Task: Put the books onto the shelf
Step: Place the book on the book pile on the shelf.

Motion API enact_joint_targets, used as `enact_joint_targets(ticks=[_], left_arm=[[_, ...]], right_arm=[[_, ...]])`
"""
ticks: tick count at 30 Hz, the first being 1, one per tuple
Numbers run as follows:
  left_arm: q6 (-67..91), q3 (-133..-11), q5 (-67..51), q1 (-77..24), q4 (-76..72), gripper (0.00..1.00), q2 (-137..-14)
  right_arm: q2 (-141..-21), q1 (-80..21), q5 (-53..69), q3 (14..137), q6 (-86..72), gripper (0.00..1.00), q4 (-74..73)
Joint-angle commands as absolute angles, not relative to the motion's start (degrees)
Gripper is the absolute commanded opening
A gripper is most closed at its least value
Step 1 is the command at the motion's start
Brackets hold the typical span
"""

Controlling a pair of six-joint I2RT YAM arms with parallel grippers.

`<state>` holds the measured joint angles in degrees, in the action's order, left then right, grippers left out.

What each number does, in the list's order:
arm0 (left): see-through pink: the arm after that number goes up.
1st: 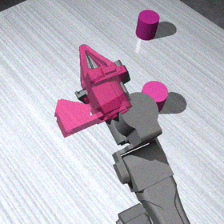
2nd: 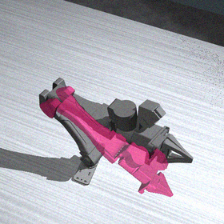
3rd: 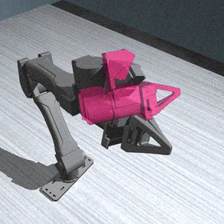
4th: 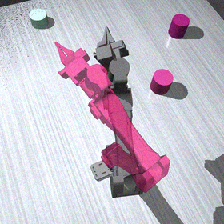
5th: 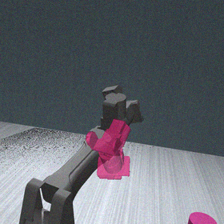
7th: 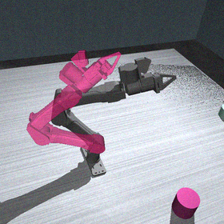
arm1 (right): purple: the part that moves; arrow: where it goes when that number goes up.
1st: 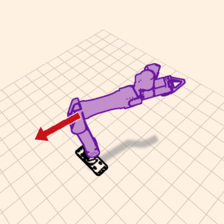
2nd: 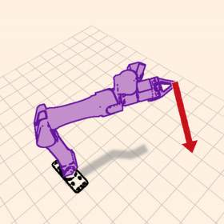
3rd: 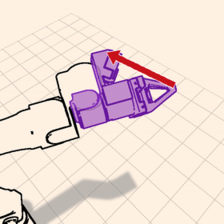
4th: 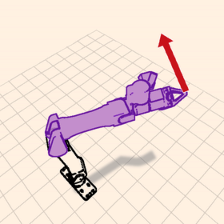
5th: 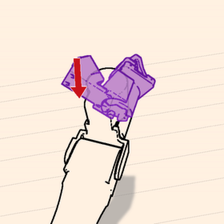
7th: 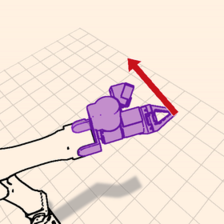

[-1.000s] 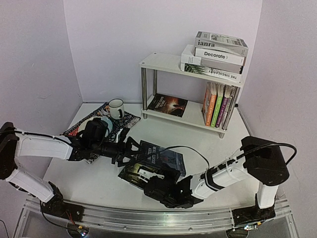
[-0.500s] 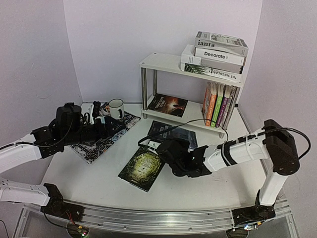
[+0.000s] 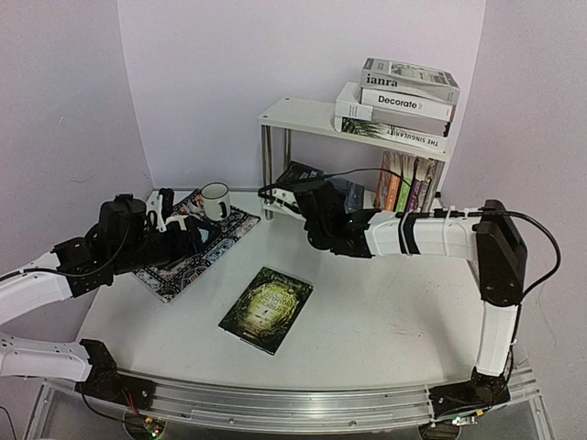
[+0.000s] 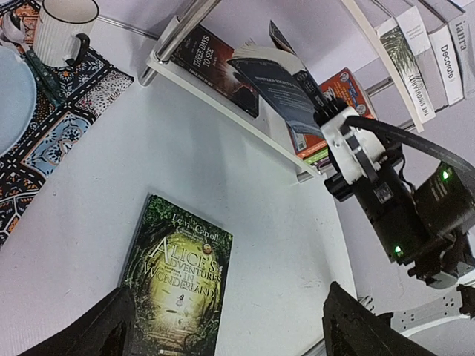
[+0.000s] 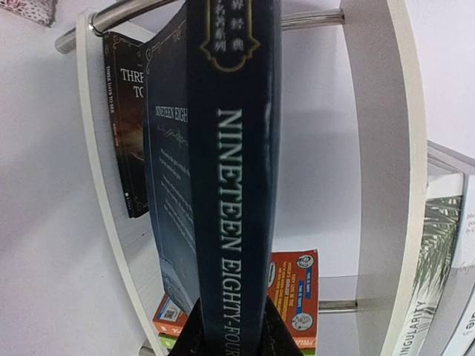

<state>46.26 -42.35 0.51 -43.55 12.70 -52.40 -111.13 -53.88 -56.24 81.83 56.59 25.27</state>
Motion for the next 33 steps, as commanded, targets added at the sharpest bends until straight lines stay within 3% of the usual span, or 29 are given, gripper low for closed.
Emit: enact_joint_targets(ticks=[1, 6, 19, 33], left_arm=[[45.4, -42.5, 3.3, -43.4, 12.8, 0.88, -51.4], [45.6, -42.4, 4.7, -43.4, 13.0, 0.89, -50.1], [46.2, -42.4, 6.6, -43.4, 13.7, 0.89, -49.0], [47.0, -40.6, 6.6, -43.4, 14.0, 0.90, -48.9]], right_arm=[[-115.1, -50.9, -56.5, 89.5, 60.7, 0.00, 31.5], [-121.5, -47.2, -55.3, 94.0, 67.8, 0.00, 40.3], [-133.4, -43.5, -51.5, 106.3, 71.9, 0.00, 41.0], [-140.4, -42.5, -43.9, 118.9, 67.8, 0.00, 21.9]])
